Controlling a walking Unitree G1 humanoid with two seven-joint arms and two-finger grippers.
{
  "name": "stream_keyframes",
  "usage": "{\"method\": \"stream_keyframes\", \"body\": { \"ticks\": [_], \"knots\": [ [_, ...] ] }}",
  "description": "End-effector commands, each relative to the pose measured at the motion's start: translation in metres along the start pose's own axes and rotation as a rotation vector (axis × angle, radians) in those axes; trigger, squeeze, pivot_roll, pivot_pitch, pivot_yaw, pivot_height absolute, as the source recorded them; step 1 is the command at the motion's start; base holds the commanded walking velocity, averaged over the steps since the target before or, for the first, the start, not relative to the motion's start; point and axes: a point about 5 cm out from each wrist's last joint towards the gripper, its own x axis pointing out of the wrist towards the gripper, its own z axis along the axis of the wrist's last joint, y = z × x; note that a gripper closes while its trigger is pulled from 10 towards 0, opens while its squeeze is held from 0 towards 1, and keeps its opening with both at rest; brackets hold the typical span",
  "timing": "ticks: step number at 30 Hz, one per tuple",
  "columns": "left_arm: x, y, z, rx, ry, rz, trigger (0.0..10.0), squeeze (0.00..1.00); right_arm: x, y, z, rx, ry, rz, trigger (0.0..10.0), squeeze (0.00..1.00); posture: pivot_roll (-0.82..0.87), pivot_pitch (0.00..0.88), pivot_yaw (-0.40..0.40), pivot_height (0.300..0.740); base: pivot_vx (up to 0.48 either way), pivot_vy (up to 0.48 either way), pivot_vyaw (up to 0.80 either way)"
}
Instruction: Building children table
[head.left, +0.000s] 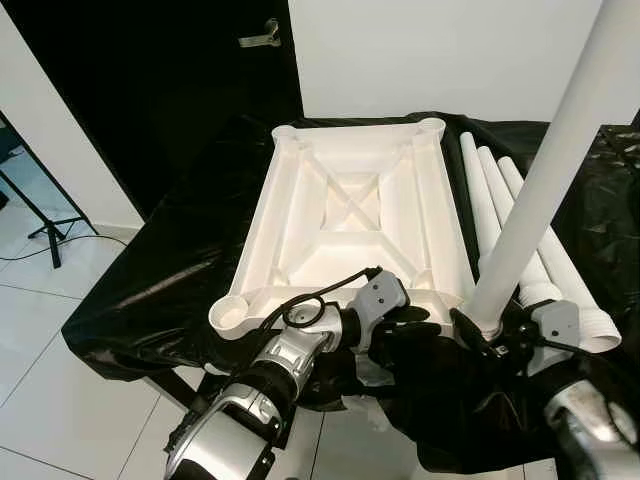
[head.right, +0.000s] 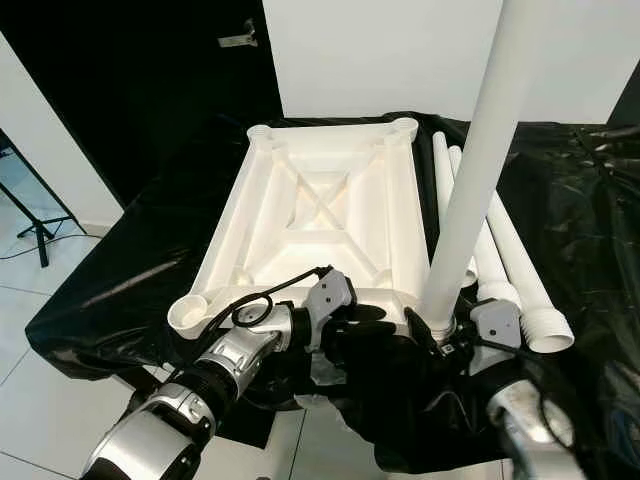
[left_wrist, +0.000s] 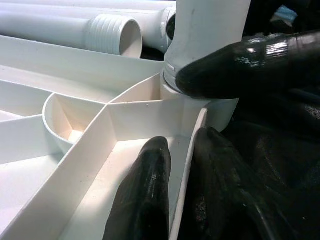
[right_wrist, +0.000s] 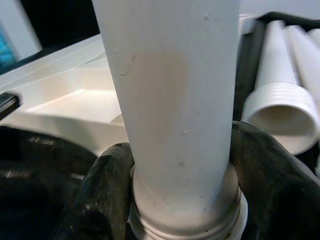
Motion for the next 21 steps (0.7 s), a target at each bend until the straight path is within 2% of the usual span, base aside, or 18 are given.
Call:
{"method": "stream_keyframes", "body": {
  "ticks": [1, 5, 16, 17, 18, 19, 20, 21],
  "knots": [
    [-0.0025, -0.0249, -0.0367, -0.11, 0.14, -0.175, 10.0, 0.0, -0.0047, -0.0052, -0.0042, 0.033, 0.011, -0.131, 0.0, 0.0, 0.06, 0.0, 0.069, 0.74, 0.0, 0.0, 0.0],
    [-0.003, -0.0245, -0.0369, -0.111, 0.142, -0.174, 10.0, 0.0, -0.0095, -0.003, -0.0051, 0.019, -0.001, -0.277, 0.0, 0.0, 0.06, 0.0, 0.072, 0.74, 0.0, 0.0, 0.0],
    [-0.0021, -0.0245, -0.0366, -0.11, 0.143, -0.179, 10.0, 0.0, -0.0076, -0.0011, -0.004, 0.009, -0.004, -0.313, 0.0, 0.0, 0.05, 0.0, 0.073, 0.74, 0.0, 0.0, 0.0],
    [-0.002, -0.0248, -0.037, -0.111, 0.144, -0.178, 10.0, 0.0, -0.0061, 0.0001, -0.004, 0.0, 0.002, -0.303, 9.1, 0.0, 0.06, 0.0, 0.071, 0.74, 0.0, 0.0, 0.0],
    [-0.002, -0.0251, -0.0374, -0.112, 0.144, -0.177, 10.0, 0.0, -0.0049, 0.0016, -0.0041, -0.004, 0.003, -0.292, 10.0, 0.0, 0.06, 0.0, 0.068, 0.74, 0.0, 0.0, 0.0],
    [-0.002, -0.0251, -0.0374, -0.112, 0.144, -0.177, 10.0, 0.0, -0.0049, 0.0016, -0.0041, -0.004, 0.003, -0.292, 10.0, 0.0, 0.06, 0.0, 0.068, 0.74, 0.0, 0.0, 0.0],
    [-0.0018, -0.0251, -0.0376, -0.114, 0.142, -0.174, 10.0, 0.0, -0.0042, 0.0022, -0.0045, -0.006, 0.005, -0.286, 10.0, 0.82, 0.06, 0.0, 0.063, 0.74, 0.0, 0.0, 0.0],
    [-0.0015, -0.025, -0.0375, -0.116, 0.139, -0.169, 10.0, 0.0, -0.0037, 0.0024, -0.0046, -0.01, 0.005, -0.282, 10.0, 1.0, 0.06, 0.0, 0.06, 0.74, 0.0, 0.0, 0.0]
  ]
}}
